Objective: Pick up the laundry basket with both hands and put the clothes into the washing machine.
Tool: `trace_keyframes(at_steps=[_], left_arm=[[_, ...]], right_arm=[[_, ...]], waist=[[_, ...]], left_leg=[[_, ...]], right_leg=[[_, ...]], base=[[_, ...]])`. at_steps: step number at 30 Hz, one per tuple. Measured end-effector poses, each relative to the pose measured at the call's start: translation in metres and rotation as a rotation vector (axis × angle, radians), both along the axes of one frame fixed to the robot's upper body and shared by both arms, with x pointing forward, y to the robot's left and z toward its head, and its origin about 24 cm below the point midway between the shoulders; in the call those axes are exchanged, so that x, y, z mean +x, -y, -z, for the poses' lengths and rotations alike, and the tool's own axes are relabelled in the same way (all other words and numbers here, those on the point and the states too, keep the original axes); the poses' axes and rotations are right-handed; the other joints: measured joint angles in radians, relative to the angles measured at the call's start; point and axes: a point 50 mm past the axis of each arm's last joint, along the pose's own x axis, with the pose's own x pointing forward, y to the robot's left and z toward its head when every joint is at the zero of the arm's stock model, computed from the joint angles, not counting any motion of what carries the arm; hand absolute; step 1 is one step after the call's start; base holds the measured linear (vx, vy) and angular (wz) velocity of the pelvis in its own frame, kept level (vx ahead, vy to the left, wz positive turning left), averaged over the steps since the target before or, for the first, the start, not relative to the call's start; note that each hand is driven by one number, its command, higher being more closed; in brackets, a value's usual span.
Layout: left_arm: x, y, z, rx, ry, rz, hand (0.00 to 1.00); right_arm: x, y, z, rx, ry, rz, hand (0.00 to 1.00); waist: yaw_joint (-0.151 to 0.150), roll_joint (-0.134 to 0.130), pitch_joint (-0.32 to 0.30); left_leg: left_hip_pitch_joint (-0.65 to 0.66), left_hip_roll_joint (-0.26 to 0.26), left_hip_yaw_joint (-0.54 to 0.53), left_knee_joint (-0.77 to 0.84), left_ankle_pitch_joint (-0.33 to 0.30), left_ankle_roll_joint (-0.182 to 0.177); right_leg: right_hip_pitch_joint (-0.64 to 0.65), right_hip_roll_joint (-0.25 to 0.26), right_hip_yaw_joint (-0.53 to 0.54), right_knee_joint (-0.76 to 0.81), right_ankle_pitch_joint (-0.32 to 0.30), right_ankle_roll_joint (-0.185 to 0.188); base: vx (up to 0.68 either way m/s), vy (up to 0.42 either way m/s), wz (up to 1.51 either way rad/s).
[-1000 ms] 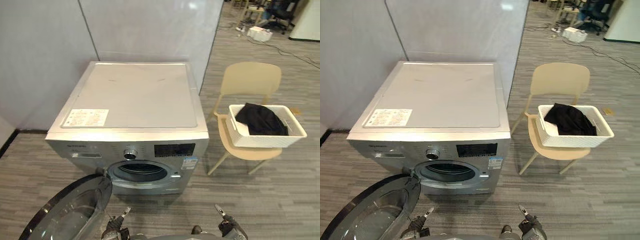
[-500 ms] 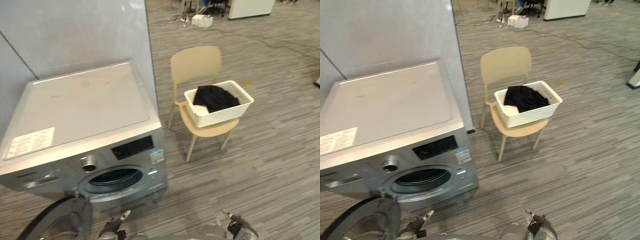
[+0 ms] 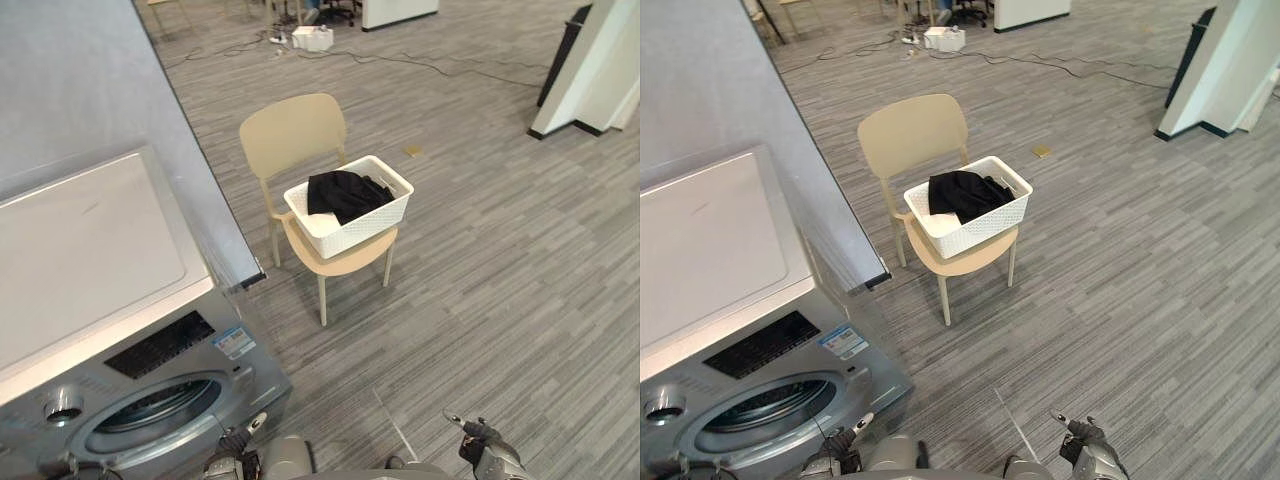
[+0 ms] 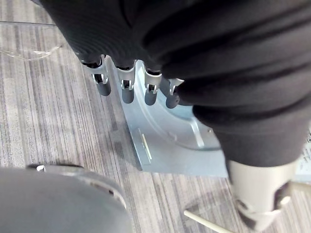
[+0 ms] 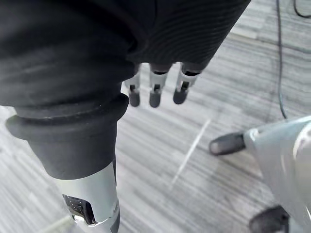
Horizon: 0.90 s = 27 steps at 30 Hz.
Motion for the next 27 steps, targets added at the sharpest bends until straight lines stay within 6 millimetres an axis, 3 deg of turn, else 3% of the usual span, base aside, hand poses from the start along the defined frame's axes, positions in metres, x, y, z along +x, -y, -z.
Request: trace_keyframes(at_steps=[2,4,5,6,7,8,9,10,11,12,15,16,17,18,19,20,21,22,23,24,25,27], left_arm=[[0.002,-0.002,-0.001,-0.001,0.017,-0.032,0.00],[-0.010,-0.007,0.001,-0.010,0.002,-0.129,0.00],[-0.014,-0.005,0.002,-0.017,-0.007,-0.137,0.00],[-0.026,-0.004,0.005,-0.025,-0.033,-0.167,0.00],[-0.029,-0.002,0.006,-0.032,-0.044,-0.173,0.00],[-0.029,0.000,0.006,-0.037,-0.049,-0.173,0.00],[-0.028,0.003,0.006,-0.045,-0.046,-0.173,0.00],[-0.025,0.001,0.005,-0.039,-0.040,-0.162,0.00],[-0.026,-0.001,0.005,-0.033,-0.042,-0.162,0.00],[-0.028,-0.008,0.004,-0.014,-0.048,-0.158,0.00],[-0.019,-0.018,0.001,0.014,-0.025,-0.141,0.00],[-0.014,-0.017,0.000,0.015,-0.012,-0.131,0.00],[0.004,-0.010,-0.004,0.006,0.026,-0.094,0.00],[0.013,-0.006,-0.006,0.001,0.049,-0.085,0.00],[0.019,0.000,-0.006,-0.005,0.056,-0.089,0.00],[0.014,-0.003,-0.006,0.023,0.038,-0.115,0.00],[0.008,-0.011,-0.005,0.050,0.024,-0.121,0.00],[0.006,-0.014,-0.006,0.062,0.018,-0.117,0.00],[0.004,-0.020,-0.007,0.087,0.014,-0.100,0.00],[0.004,-0.020,-0.007,0.086,0.015,-0.086,0.00],[0.002,-0.004,-0.003,0.038,0.009,-0.075,0.00],[0.001,0.017,0.000,-0.024,0.013,-0.074,0.00]], right_arm=[[0.010,-0.013,-0.002,0.021,0.036,-0.030,0.00],[0.024,-0.023,-0.006,0.026,0.068,-0.072,0.00],[0.025,-0.024,-0.006,0.023,0.071,-0.085,0.00],[0.032,-0.026,-0.010,0.011,0.095,-0.117,0.00],[0.036,-0.026,-0.013,0.001,0.121,-0.127,0.00],[0.038,-0.024,-0.015,-0.008,0.129,-0.134,0.00],[0.039,-0.023,-0.016,-0.019,0.132,-0.149,0.00],[0.036,-0.026,-0.014,-0.007,0.126,-0.168,0.00],[0.034,-0.027,-0.013,-0.002,0.118,-0.177,0.00],[0.027,-0.031,-0.010,0.003,0.100,-0.192,0.00],[0.001,-0.031,0.000,0.013,0.034,-0.168,0.00],[0.000,-0.027,-0.001,0.005,0.034,-0.152,0.00],[-0.005,-0.015,-0.002,-0.019,0.029,-0.100,0.00],[-0.009,-0.011,-0.001,-0.026,0.025,-0.073,0.00],[-0.015,-0.006,0.000,-0.030,0.009,-0.034,0.00],[-0.020,-0.006,0.001,-0.030,-0.002,-0.006,0.00],[-0.023,-0.007,0.002,-0.017,-0.015,0.011,0.00],[-0.028,-0.009,0.004,-0.008,-0.032,0.019,0.00],[-0.039,-0.016,0.009,0.023,-0.066,0.050,0.00],[-0.044,-0.016,0.011,0.032,-0.086,0.064,0.00],[-0.042,-0.010,0.010,0.025,-0.087,0.073,0.00],[-0.035,-0.003,0.008,0.008,-0.077,0.067,0.00]], waist=[[0.005,-0.021,0.005],[0.033,-0.026,0.018],[0.036,-0.025,0.017],[0.037,-0.028,0.003],[0.032,-0.009,-0.016],[0.032,-0.015,-0.017],[0.036,0.001,-0.027],[0.055,-0.026,-0.020],[0.060,-0.036,-0.015],[0.055,-0.064,-0.008],[0.014,-0.102,-0.003],[0.000,-0.101,-0.004],[-0.002,-0.086,-0.006],[-0.001,-0.080,-0.004],[0.003,-0.071,-0.002],[0.001,-0.063,-0.006],[0.001,-0.065,-0.008],[0.000,-0.072,-0.012],[0.000,-0.108,-0.032],[-0.001,-0.126,-0.055],[-0.004,-0.065,-0.062],[-0.003,-0.046,-0.069]], left_leg=[[0.031,-0.037,0.005,-0.076,0.041,0.011],[-0.007,-0.072,-0.036,0.109,0.040,0.015],[0.000,-0.070,-0.036,0.108,0.040,0.015],[0.028,-0.077,-0.027,0.084,0.024,0.029],[0.047,-0.084,-0.027,0.057,-0.009,0.038],[0.056,-0.090,-0.030,0.035,-0.032,0.046],[0.091,-0.097,-0.027,-0.036,-0.082,0.080],[0.130,-0.112,0.006,-0.063,-0.081,0.081],[0.153,-0.115,0.026,-0.068,-0.079,0.086],[0.197,-0.135,0.032,-0.066,-0.082,0.091],[0.268,-0.142,-0.023,-0.050,-0.085,0.093],[0.268,-0.135,-0.037,-0.053,-0.085,0.092],[0.283,-0.113,-0.060,-0.083,-0.087,0.077],[0.294,-0.104,-0.073,-0.096,-0.088,0.069],[0.299,-0.086,-0.093,-0.104,-0.088,0.055],[0.301,-0.058,-0.114,-0.100,-0.086,0.022],[0.316,-0.037,-0.133,-0.106,-0.091,-0.012],[0.320,-0.028,-0.146,-0.106,-0.095,-0.027],[0.317,-0.023,-0.172,-0.109,-0.106,-0.058],[0.325,-0.015,-0.191,-0.118,-0.121,-0.082],[0.332,0.047,-0.200,-0.121,-0.121,-0.104],[0.326,0.086,-0.203,-0.105,-0.060,-0.140]], right_leg=[[-0.018,-0.019,0.008,-0.018,0.017,0.012],[0.046,-0.047,0.047,-0.049,0.023,0.025],[0.051,-0.047,0.051,-0.047,0.021,0.028],[0.050,-0.057,0.058,-0.043,0.016,0.031],[0.043,-0.066,0.055,-0.030,-0.003,0.050],[0.025,-0.074,0.055,-0.004,-0.026,0.066],[-0.028,-0.077,0.062,0.118,-0.090,0.091],[-0.131,-0.108,0.075,0.350,-0.146,0.109],[-0.185,-0.121,0.080,0.485,-0.153,0.120],[-0.278,-0.149,0.107,0.754,-0.134,0.140],[-0.401,-0.168,0.099,1.098,-0.122,0.128],[-0.415,-0.181,0.080,1.097,-0.122,0.126],[-0.444,-0.248,0.035,1.021,-0.122,0.115],[-0.447,-0.277,0.024,0.961,-0.124,0.109],[-0.438,-0.307,0.013,0.847,-0.116,0.088],[-0.411,-0.313,0.031,0.639,-0.091,0.064],[-0.361,-0.296,0.087,0.432,-0.041,0.070],[-0.336,-0.288,0.119,0.348,0.008,0.083],[-0.309,-0.285,0.142,0.258,0.142,0.100],[-0.300,-0.288,0.117,0.263,0.079,0.211],[-0.299,-0.242,0.080,0.290,0.041,0.195],[-0.305,-0.203,0.066,0.343,-0.004,0.161]], base=[[0.16,0.074,-0.14],[0.16,0.116,-0.42],[0.19,0.118,-0.56],[0.19,0.132,-0.30],[0.21,0.177,-0.25],[0.13,0.193,-0.05],[0.08,0.170,-0.26],[0.08,0.149,-0.38],[0.10,0.084,-0.43],[0.13,0.044,-0.11],[0.22,-0.069,0.52],[0.23,-0.156,0.96],[0.20,-0.133,0.84],[0.29,-0.182,0.80],[0.23,-0.162,0.43],[0.29,-0.333,0.40],[0.24,-0.333,0.34],[0.32,-0.479,0.45],[0.22,-0.399,0.45],[0.27,-0.574,0.40],[0.20,-0.448,0.21],[0.22,-0.455,0.09]])
